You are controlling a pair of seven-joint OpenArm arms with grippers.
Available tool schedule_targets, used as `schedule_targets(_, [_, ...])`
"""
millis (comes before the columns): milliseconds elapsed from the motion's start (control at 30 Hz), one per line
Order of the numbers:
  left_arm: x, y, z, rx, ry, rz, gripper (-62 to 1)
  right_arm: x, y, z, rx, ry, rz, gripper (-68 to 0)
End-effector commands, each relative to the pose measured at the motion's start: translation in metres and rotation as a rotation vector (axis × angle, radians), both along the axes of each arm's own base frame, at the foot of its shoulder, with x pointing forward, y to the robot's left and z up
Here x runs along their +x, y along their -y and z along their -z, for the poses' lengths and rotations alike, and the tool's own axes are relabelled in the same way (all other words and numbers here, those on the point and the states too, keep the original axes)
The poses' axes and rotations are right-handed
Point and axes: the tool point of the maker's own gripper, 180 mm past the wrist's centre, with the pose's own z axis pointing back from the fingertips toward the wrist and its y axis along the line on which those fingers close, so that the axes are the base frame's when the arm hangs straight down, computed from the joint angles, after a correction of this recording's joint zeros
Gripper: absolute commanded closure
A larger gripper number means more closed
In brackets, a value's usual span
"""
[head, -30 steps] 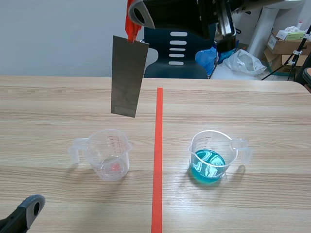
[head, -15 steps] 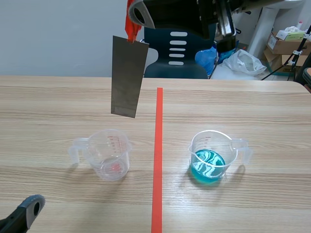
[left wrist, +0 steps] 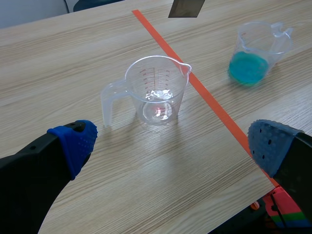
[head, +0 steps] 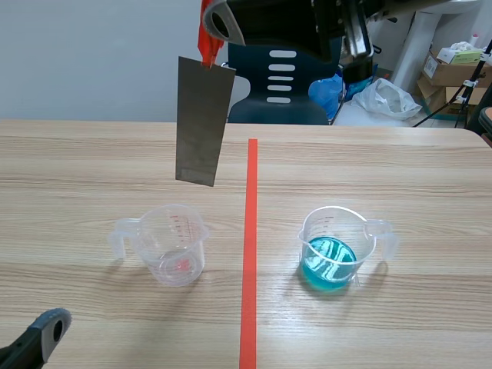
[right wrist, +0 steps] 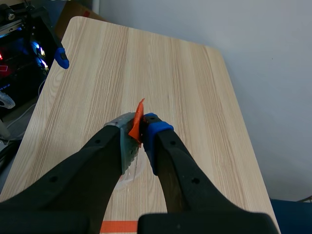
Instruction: Do the redox reaction experiment
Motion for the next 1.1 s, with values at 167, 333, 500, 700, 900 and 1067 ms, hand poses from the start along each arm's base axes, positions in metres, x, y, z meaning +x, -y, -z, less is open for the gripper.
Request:
schedule_targets(167, [0.004, 0.003, -0.009, -0.018, 0.033, 0.001, -62.3, -0.002, -0.002, -0.013, 0.028, 0.025, -0.021, -1.0])
schedule_targets(333, [0.004, 0.003, -0.009, -0.018, 0.033, 0.001, -62.3, -0.002, -0.002, -0.013, 0.028, 0.025, -0.021, -1.0])
schedule_targets(500, [0.004, 0.003, -0.009, -0.018, 0.033, 0.001, -62.3, -0.002, -0.002, -0.013, 0.027, 0.025, -0.021, -1.0])
schedule_targets(700, [0.004, 0.003, -0.009, -0.018, 0.033, 0.001, -62.3, -0.002, -0.002, -0.013, 0.027, 0.025, -0.021, -1.0])
schedule_targets(900, [0.004, 0.003, -0.009, -0.018, 0.033, 0.001, -62.3, 0.0, 0.005, -0.011, 0.01, 0.022, -0.004, -1.0])
schedule_targets(1067, [0.004, 0.003, -0.009, -0.018, 0.033, 0.001, -62.3, 0.005, 0.022, -0.01, -0.004, 0.009, 0.034, -1.0])
